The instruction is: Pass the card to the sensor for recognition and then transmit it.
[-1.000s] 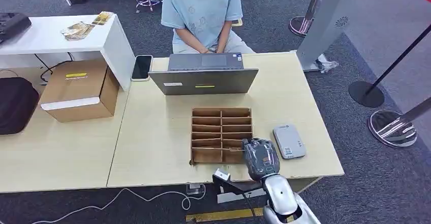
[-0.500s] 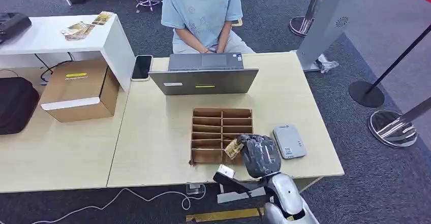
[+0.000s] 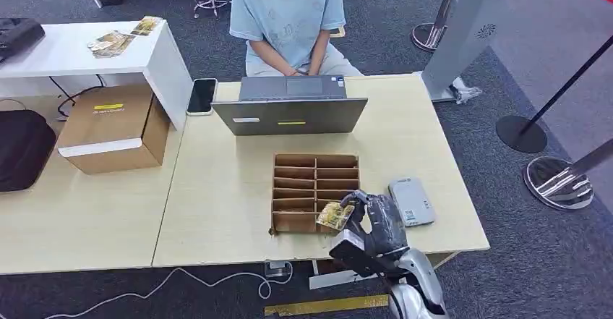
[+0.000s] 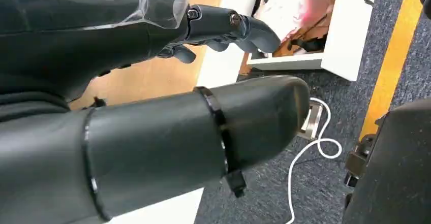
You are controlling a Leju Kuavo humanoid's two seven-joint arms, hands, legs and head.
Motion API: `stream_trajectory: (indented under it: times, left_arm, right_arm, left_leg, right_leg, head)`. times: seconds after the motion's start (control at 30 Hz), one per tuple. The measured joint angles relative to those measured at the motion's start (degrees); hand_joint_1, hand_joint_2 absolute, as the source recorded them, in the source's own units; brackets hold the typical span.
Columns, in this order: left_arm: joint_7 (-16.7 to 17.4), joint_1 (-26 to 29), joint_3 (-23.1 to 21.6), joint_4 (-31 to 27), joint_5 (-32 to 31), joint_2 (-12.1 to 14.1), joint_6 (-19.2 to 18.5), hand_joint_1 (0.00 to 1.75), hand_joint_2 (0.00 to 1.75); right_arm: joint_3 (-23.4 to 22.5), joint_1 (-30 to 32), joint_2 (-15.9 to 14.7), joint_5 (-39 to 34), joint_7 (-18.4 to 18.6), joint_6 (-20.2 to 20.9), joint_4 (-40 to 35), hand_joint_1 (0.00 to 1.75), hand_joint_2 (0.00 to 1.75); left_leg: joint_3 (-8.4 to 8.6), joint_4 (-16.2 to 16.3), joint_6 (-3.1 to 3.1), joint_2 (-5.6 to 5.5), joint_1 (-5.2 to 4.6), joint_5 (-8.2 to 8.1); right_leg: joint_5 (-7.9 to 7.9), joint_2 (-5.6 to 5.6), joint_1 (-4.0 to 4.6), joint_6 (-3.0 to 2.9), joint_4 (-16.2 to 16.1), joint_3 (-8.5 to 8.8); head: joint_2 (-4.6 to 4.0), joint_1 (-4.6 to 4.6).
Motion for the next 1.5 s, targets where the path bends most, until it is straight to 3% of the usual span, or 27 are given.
stream_trajectory:
  times: [0.33, 0.47, 0.7, 0.83, 1.1, 1.3, 1.5]
  left_arm:
    - [-3.1, -0.2, 1.3, 0.2, 4.8, 0.0, 0.1, 0.0, 0.0]
    - [-5.0, 0.5, 2.6, 0.2, 5.7, 0.2, 2.5, 0.0, 0.0]
    - [-6.2, 0.7, 3.4, 0.2, 5.7, 0.3, 2.5, 0.0, 0.0]
    - [-6.0, 0.8, 3.6, 0.2, 5.8, 0.3, 2.5, 0.0, 0.0]
    - [-4.9, 1.6, 6.8, 0.3, 10.5, 0.6, 2.3, 0.0, 0.0]
    - [-4.9, 2.8, 11.0, 0.3, 15.6, 0.9, 2.2, 0.0, 0.0]
    - [-5.8, 4.3, 16.7, 0.4, 21.5, 1.3, 2.2, 0.0, 0.0]
  right_arm:
    - [-0.9, -2.7, 0.0, -16.3, -7.6, 3.3, -1.2, 1.75, 1.75]
    - [-0.8, -6.8, 0.0, -19.1, -8.2, 4.7, -1.2, 1.75, 1.75]
    - [3.0, -17.0, 0.1, -23.7, -8.6, 8.1, -0.5, 1.75, 1.75]
    - [6.4, -24.3, 1.0, -26.7, -7.3, 9.6, 1.4, 1.75, 1.75]
    - [11.7, -36.2, 6.4, -29.7, -2.4, 10.6, 7.6, 1.75, 1.75]
    - [13.4, -43.5, 9.9, -30.3, 0.9, 9.5, 13.9, 1.75, 1.75]
    - [13.5, -48.9, 10.7, -29.9, 4.0, 8.1, 21.1, 1.75, 1.75]
  left_leg:
    - [-0.02, 0.0, 0.03, -0.02, 0.0, 0.03]
    - [-0.01, 0.0, 0.03, 0.04, -0.01, 0.03]
    - [0.0, 0.0, -0.01, 0.04, 0.01, 0.09]
    - [0.0, 0.0, -0.03, 0.04, 0.01, 0.11]
    - [0.0, 0.0, -0.07, 0.05, 0.02, 0.13]
    - [0.0, 0.0, -0.07, 0.03, 0.02, 0.14]
    - [-0.01, 0.0, -0.07, 0.03, 0.0, 0.14]
  right_leg:
    - [0.01, -0.01, 0.0, 0.0, 0.0, 0.02]
    - [0.02, 0.04, 0.0, 0.0, 0.0, 0.01]
    - [0.04, 0.04, 0.01, -0.01, 0.1, 0.0]
    - [0.04, 0.04, 0.01, -0.01, 0.1, 0.01]
    - [0.04, 0.06, 0.01, -0.02, 0.1, -0.03]
    - [0.04, 0.04, 0.01, -0.02, 0.1, -0.02]
    - [0.07, 0.03, 0.0, 0.0, 0.1, -0.02]
  head:
    - [0.0, 0.0]
    - [0.0, 0.0]
    - [0.0, 0.02]
    - [0.0, 0.0]
    - [0.0, 0.0]
    - [0.0, 0.02]
    - [0.0, 0.02]
